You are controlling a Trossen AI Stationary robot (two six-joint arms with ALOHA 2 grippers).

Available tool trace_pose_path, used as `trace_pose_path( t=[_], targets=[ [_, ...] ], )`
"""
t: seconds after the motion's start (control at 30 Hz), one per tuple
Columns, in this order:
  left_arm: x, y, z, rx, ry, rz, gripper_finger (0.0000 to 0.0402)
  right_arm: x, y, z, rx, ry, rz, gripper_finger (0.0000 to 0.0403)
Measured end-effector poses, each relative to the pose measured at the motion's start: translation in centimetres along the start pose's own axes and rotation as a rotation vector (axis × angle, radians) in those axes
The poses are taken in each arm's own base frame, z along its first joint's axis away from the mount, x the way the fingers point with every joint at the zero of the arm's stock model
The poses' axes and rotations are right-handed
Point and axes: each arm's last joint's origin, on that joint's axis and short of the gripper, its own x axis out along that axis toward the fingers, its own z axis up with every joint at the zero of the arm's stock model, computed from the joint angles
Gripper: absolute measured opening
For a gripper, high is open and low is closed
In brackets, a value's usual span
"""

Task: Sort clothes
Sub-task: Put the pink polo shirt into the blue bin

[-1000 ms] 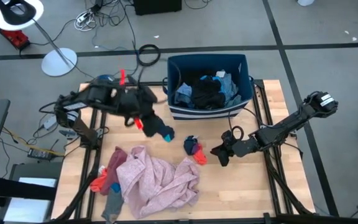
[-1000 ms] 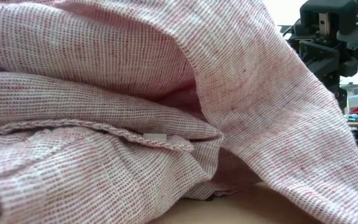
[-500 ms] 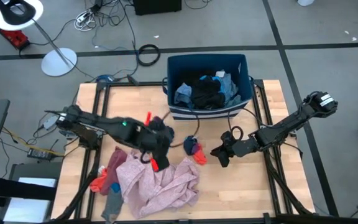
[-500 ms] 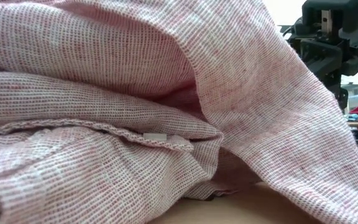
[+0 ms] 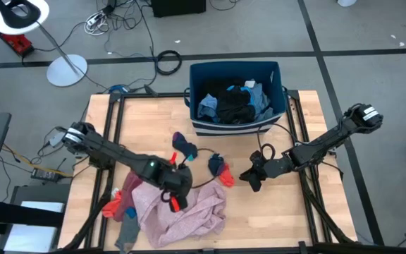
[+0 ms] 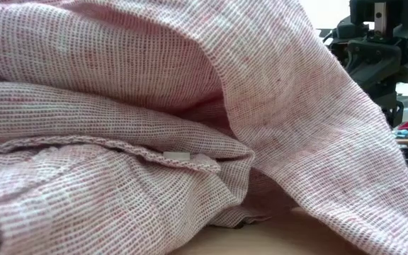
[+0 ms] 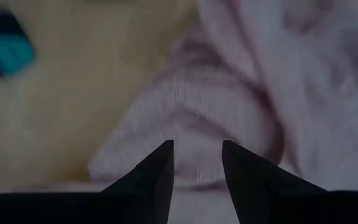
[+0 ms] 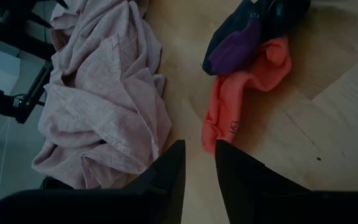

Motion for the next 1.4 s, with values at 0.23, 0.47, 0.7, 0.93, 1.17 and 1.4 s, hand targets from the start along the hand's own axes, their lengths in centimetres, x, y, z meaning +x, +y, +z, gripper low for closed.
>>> trace_pose_path(
  t=[0.23, 0.47, 0.7, 0.93, 1.17, 1.4],
  targets=[
    [2.5, 0.7, -2.0, -0.097, 0.059, 0.011, 0.0140, 0.0, 0.0, 0.0, -0.001, 0.002, 0.001, 0.0089],
    [4.6, 1.1, -2.7, -0.109, 0.034, -0.045, 0.0140, 0.0, 0.0, 0.0, -0.005, 0.002, 0.001, 0.0089],
    [6.8, 2.3, -4.3, -0.103, 0.046, -0.068, 0.0138, 0.0, 0.0, 0.0, -0.004, 0.002, 0.001, 0.0089],
    [7.2, 2.6, -4.7, -0.108, 0.058, -0.057, 0.0014, 0.0, 0.1, 0.0, -0.001, -0.001, 0.007, 0.0089],
    [5.0, 1.0, -2.5, -0.091, -0.009, -0.079, 0.0003, 0.0, 0.1, 0.0, -0.001, -0.002, 0.007, 0.0089],
    [-1.1, -0.6, 1.1, 0.015, -0.081, -0.003, 0.0001, 0.0, 0.1, 0.0, -0.011, -0.002, 0.007, 0.0089]
  ],
)
